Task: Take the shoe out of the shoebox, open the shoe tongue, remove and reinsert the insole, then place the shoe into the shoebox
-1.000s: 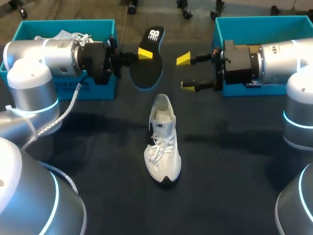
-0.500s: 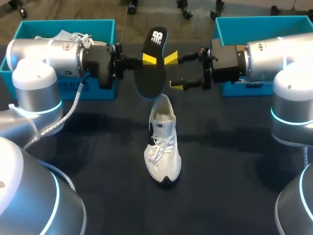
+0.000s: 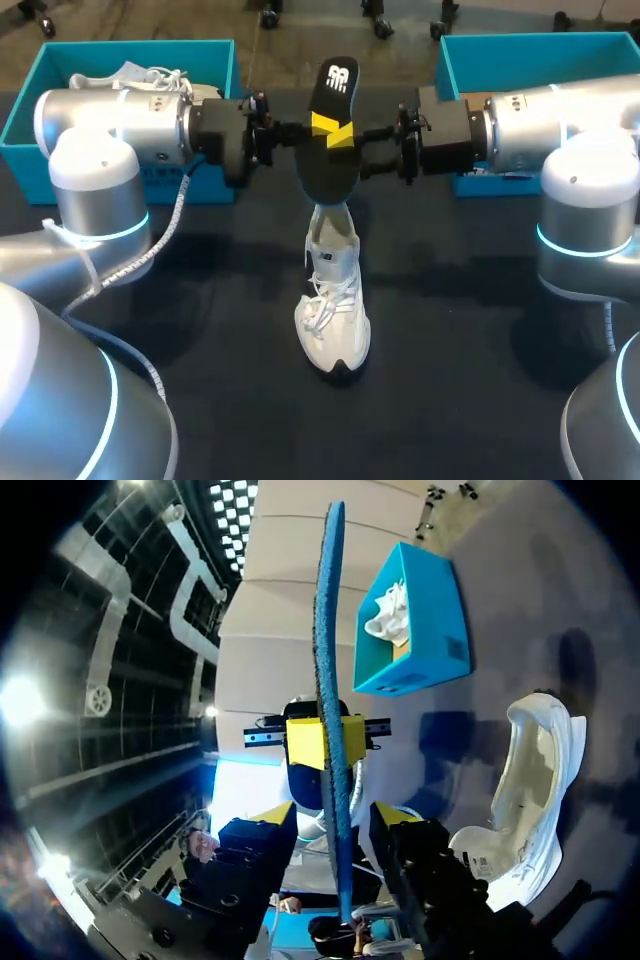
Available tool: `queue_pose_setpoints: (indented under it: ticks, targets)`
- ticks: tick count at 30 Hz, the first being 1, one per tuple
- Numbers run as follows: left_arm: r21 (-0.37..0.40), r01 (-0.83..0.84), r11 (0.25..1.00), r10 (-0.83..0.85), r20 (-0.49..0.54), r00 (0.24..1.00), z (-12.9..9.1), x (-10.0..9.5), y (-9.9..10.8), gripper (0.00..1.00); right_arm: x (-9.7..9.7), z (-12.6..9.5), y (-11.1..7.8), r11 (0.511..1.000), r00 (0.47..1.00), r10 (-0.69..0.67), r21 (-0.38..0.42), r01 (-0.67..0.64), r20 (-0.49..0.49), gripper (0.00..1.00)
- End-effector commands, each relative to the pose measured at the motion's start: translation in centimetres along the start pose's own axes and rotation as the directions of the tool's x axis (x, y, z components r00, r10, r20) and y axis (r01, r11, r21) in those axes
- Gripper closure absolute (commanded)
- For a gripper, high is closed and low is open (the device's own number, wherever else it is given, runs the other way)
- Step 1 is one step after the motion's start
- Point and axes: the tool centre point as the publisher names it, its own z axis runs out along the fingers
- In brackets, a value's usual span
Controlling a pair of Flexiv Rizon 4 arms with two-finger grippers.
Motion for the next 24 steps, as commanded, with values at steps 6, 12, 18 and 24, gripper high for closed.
queue_pose_setpoints:
  ticks: [6,12,18,24]
  targets:
    - [0.001,0.022,1.000,-0.022,0.019,1.000,0.56,-0.19,-0.38,1.00,-0.50,0.63,0.42,1.000,1.000,-0.002,0.001,0.002,-0.017,0.67]
    - [0.001,0.034,0.999,-0.034,0.028,0.999,0.46,-0.38,-0.58,1.00,-0.70,0.73,0.57,1.000,1.000,-0.007,-0.004,0.007,-0.024,0.85]
    - [0.007,0.042,0.999,-0.042,0.029,0.999,0.40,-0.30,-0.82,0.99,-0.81,0.80,0.58,1.000,0.999,-0.019,-0.008,0.018,-0.027,1.00]
    - [0.016,0.047,0.999,-0.047,0.020,0.999,-0.10,-0.33,-0.88,0.00,-1.20,0.81,0.37,0.999,0.999,-0.040,-0.018,0.040,-0.013,1.00]
